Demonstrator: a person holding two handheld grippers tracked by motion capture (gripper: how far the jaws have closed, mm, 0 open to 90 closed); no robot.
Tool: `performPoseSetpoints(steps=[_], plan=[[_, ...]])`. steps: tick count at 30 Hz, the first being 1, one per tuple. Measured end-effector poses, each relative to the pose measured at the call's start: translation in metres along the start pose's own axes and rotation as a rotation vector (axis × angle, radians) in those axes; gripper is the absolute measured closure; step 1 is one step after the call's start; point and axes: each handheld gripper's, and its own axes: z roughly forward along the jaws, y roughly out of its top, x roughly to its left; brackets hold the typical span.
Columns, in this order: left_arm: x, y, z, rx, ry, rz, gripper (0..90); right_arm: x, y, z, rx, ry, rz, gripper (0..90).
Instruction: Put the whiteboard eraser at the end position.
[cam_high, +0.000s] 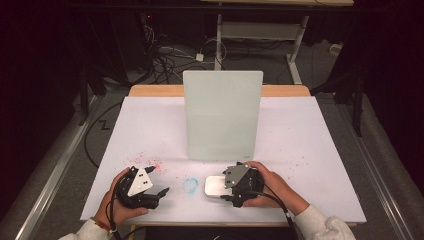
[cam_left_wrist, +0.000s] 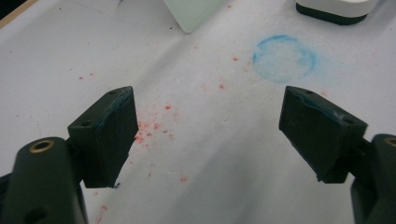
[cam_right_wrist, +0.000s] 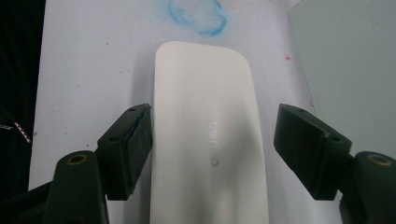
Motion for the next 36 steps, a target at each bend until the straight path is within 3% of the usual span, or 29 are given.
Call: performPoseSetpoints(steps=[6,11,16,25,29,36], plan=[[0.0,0.0,0.0,-0.002,-0.001,-0.003,18.9,-0.002,-0.001,-0.005,-0.014,-0.001,-0.003,27.3],[0.0,0.0,0.0,0.0,0.0,-0.001,18.9,-0.003,-0.003,-0.013,-0.049,-0.041,0.019,29.7],[0.0,0.0,0.0,0.0,-0.002,-0.002,19.0,-0.01,-0.007,-0.023,-0.086,-0.115,0.064,29.3],[0.0,0.0,0.001,0.002,-0.003,-0.002,18.9,-0.018,-0.012,-0.034,-0.113,-0.218,0.09,27.1],[-0.001,0.0,0.001,0.001,-0.003,-0.002,18.9,-0.02,-0.016,-0.04,-0.133,-0.268,0.126,26.2],[0.0,0.0,0.001,-0.001,-0.003,-0.005,18.9,-0.024,-0.031,-0.053,-0.15,-0.366,0.18,24.8]])
